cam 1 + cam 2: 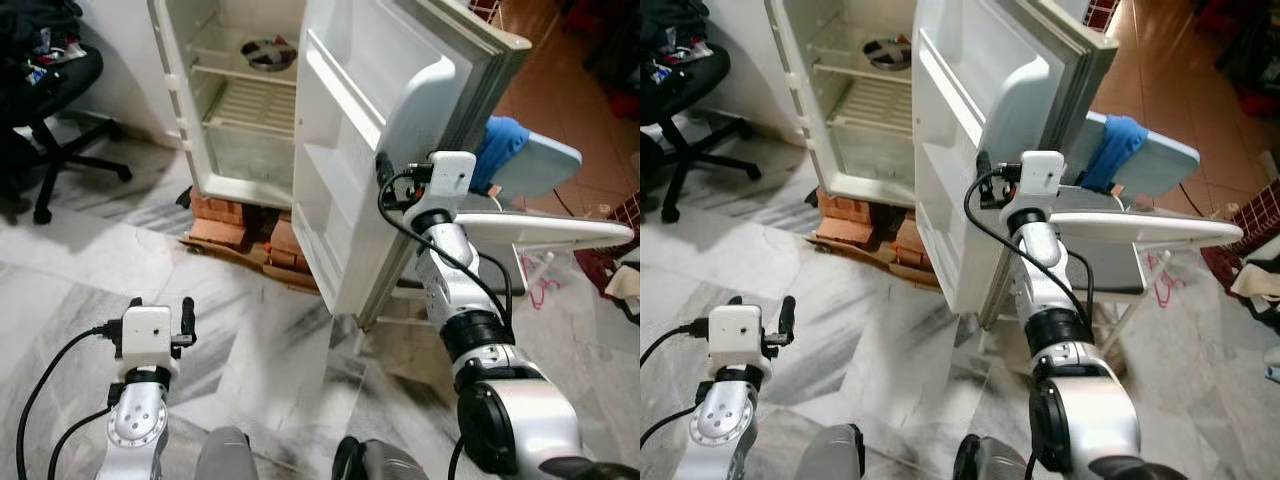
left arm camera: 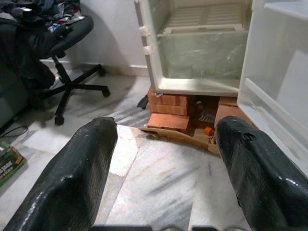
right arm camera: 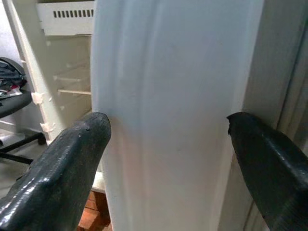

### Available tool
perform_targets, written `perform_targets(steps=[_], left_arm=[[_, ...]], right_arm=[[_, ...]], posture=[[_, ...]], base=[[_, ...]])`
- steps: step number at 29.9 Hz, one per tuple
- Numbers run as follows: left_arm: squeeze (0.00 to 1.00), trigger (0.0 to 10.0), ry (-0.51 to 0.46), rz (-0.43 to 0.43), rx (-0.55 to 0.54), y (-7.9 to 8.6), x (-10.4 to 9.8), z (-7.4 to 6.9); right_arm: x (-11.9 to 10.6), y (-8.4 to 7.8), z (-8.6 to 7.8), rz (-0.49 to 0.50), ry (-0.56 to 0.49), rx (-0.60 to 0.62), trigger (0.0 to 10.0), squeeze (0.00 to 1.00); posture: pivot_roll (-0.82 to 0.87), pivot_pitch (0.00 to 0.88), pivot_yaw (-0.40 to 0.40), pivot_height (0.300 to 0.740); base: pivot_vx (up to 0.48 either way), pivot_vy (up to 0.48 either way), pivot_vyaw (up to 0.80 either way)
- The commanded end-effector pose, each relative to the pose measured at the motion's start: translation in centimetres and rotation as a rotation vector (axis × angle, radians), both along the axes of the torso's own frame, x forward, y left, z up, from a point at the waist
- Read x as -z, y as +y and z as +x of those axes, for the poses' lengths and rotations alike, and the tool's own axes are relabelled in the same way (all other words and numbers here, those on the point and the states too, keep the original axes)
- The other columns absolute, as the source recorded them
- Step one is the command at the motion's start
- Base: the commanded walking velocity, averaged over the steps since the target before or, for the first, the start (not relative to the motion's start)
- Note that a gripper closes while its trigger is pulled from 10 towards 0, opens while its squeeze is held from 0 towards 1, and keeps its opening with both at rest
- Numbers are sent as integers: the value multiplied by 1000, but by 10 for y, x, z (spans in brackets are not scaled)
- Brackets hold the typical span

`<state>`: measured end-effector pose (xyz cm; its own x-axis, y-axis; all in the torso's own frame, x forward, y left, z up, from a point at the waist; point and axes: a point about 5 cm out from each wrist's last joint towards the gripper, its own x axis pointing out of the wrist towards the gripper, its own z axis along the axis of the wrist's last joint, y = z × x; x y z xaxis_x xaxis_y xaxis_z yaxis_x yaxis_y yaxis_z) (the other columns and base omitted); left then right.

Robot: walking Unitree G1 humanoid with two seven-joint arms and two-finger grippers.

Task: Restocking fridge

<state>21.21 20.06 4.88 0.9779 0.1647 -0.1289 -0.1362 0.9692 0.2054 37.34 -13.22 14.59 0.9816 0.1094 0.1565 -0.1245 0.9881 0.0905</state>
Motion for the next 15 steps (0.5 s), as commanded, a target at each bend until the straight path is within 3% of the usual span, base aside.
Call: perform_targets(steps=[1,3,4,8,12,15], left_arm=[[0,10000,5,8,2,0,-1,-2],[0,10000,6,8,2,0,-1,-2],[0,10000,8,8,3,0,0,-3],[0,10000,12,7,6,0,0,-4],[0,10000,17,6,9,1,0,-5],[0,10000,23,8,14,0,1,-4]], right_arm=[[-9,-13,3,37,-30,41,10000,0],[-9,-13,3,44,-33,26,10000,0],[-2,-10,1,53,-10,-61,10000,0],[22,-15,-13,9,70,-188,10000,0],[40,-31,-28,-30,123,-206,10000,0],[46,-47,-30,-90,159,-135,10000,0]], posture=[[209,112,-85,740],[209,113,-85,740],[209,114,-85,740],[205,118,-86,740],[198,121,-85,740],[190,124,-78,740]], base=[[0,0,0],[0,0,0],[0,0,0],[0,0,0],[0,0,0],[0,0,0]])
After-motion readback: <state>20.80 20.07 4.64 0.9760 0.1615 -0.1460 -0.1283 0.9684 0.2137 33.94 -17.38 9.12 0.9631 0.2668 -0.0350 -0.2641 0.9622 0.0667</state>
